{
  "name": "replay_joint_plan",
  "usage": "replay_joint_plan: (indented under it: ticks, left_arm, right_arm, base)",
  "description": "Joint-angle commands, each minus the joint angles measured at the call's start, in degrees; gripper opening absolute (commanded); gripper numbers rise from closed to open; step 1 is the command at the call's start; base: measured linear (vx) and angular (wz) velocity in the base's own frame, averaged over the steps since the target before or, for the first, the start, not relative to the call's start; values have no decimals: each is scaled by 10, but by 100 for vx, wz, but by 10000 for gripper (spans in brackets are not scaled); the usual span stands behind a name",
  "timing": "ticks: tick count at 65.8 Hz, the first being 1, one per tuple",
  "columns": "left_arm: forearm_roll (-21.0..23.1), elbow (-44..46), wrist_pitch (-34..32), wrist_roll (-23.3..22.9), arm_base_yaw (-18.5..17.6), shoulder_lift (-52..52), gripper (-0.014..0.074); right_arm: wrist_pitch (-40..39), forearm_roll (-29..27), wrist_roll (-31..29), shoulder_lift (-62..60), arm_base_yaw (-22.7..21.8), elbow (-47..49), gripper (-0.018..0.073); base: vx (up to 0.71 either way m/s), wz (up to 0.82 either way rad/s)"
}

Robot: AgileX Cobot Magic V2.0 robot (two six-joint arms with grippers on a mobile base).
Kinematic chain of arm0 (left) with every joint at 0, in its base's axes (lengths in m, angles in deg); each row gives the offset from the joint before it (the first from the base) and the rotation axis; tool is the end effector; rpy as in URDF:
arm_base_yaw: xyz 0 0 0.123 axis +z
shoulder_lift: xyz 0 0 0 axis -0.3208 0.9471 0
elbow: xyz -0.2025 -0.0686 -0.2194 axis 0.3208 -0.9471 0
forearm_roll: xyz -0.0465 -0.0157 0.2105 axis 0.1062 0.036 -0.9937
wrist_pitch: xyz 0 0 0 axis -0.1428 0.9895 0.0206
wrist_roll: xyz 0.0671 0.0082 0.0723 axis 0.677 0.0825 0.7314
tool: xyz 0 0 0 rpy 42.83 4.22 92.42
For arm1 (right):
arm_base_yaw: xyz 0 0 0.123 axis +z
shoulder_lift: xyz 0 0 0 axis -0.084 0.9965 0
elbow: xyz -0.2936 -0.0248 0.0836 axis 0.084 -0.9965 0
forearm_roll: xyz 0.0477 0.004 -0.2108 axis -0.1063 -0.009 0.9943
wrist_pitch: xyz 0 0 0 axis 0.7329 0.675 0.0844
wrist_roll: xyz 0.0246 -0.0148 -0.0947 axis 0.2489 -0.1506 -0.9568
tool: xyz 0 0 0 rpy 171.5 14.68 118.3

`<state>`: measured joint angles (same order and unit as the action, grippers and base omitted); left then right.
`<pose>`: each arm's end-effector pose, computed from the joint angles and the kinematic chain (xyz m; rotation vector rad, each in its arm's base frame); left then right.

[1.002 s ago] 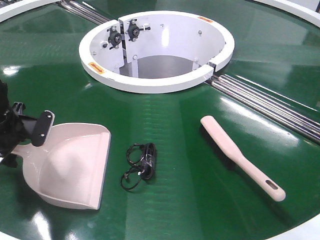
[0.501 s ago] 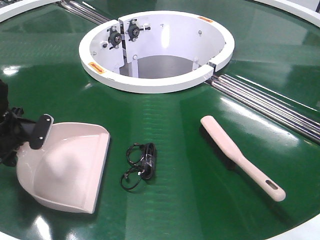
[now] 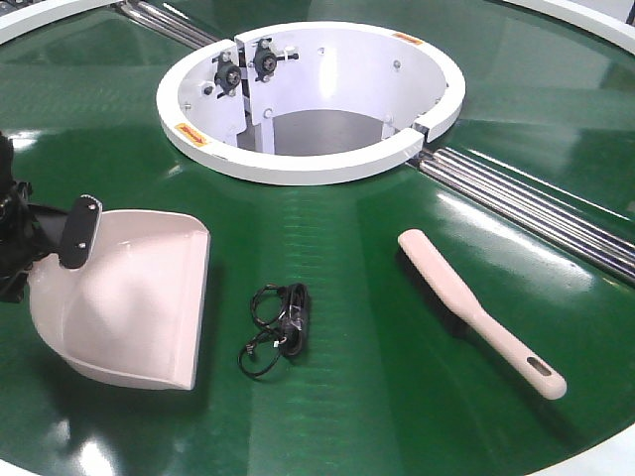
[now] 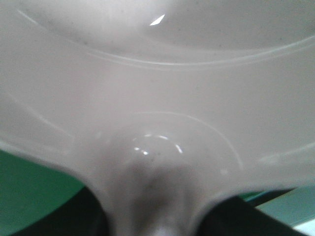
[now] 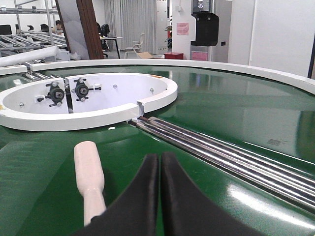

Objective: Clean and inspect green conveyor with broom and dustpan
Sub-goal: 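Tilt the dustpan with the left gripper, lip down beside the black cable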

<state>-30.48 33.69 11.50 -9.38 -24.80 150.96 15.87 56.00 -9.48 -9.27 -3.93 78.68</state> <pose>0.3075 -0.0031 0.2727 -2.1013 -2.2025 -0.5266 0.0071 -0.0003 0.1994 -0.0171 1.5587 0.0013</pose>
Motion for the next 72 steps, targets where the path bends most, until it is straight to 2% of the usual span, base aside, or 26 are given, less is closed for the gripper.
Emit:
replay_joint_plan:
  ticks: [1, 16, 38, 46, 72]
  left_arm:
    - [-28, 17, -7, -17, -16, -14, -8]
    - [-28, 17, -4, -17, -40, 12, -8]
    - [-42, 17, 17, -27, -46, 26, -8]
    - [-43, 17, 13, -52, -47, 26, -8]
    - [-43, 17, 15, -52, -47, 26, -8]
  right_arm:
    - [-44, 5, -1, -6, -1, -2, -8]
    - [-44, 5, -1, -6, -1, -2, -8]
    - [-44, 5, -1, -6, -1, -2, -8]
    - [-44, 5, -1, -6, -1, -2, -8]
    - [-44, 5, -1, -6, -1, -2, -8]
  base:
    - [0, 0]
    - [0, 0]
    - [0, 0]
    - [0, 0]
    - [0, 0]
